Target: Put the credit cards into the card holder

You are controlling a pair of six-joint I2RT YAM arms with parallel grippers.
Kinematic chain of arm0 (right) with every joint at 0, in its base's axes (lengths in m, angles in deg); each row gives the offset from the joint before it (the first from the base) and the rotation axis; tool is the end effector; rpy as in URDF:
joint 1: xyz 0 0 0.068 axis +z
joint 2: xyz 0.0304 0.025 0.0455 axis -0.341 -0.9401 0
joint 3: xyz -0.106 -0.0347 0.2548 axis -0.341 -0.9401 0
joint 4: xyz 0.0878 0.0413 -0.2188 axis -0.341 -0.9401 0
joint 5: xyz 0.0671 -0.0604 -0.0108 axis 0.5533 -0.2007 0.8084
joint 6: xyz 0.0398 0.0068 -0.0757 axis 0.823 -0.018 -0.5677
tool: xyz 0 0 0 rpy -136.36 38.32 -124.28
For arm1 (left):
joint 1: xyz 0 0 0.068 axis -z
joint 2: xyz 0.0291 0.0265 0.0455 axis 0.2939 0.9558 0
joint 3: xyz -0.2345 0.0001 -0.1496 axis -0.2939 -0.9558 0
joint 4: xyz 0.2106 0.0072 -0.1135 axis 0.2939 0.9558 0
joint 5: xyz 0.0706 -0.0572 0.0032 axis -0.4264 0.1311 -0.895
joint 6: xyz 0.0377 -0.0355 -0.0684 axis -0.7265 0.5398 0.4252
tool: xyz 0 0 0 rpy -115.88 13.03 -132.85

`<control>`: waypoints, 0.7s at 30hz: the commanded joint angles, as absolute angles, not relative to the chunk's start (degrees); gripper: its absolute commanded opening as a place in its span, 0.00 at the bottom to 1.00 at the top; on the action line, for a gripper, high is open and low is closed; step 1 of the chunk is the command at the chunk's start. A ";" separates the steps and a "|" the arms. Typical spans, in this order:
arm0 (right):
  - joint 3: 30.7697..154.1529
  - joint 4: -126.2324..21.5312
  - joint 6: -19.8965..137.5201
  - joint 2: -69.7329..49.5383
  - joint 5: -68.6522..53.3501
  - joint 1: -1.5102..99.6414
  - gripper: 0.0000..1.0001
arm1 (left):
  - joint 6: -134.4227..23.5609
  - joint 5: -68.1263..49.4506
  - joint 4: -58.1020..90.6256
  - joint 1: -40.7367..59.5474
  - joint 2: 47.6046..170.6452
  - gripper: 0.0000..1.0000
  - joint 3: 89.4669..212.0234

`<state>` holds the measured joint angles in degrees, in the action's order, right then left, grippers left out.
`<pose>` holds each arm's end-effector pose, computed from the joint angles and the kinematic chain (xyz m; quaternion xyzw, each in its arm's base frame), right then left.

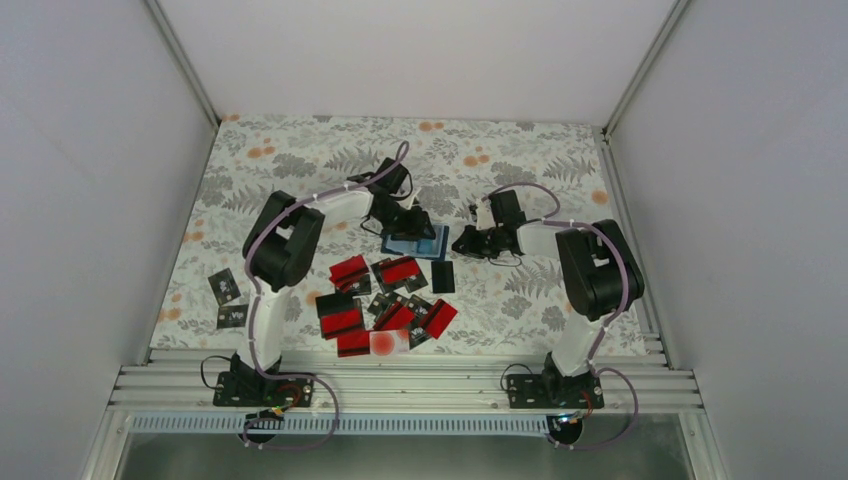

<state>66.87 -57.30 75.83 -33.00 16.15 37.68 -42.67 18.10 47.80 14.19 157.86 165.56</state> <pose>0.3063 0.1394 0.1122 -0.0219 0.9311 0.3343 0.1441 0.3511 -0.2650 0.1265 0.1185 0.9266 -0.3556 0.0308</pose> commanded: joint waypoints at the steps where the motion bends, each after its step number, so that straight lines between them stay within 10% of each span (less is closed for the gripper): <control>1: 67.05 -59.37 74.67 -31.13 14.24 38.07 0.05 | -43.38 14.77 50.49 14.15 154.74 0.59 164.82; 15: 67.83 -59.75 75.82 -25.31 21.03 37.86 0.07 | -45.17 9.06 53.38 14.59 147.44 0.96 163.76; 21: 67.62 -55.25 80.81 -25.86 31.90 37.79 0.11 | -48.71 4.48 51.76 14.65 145.14 0.71 161.15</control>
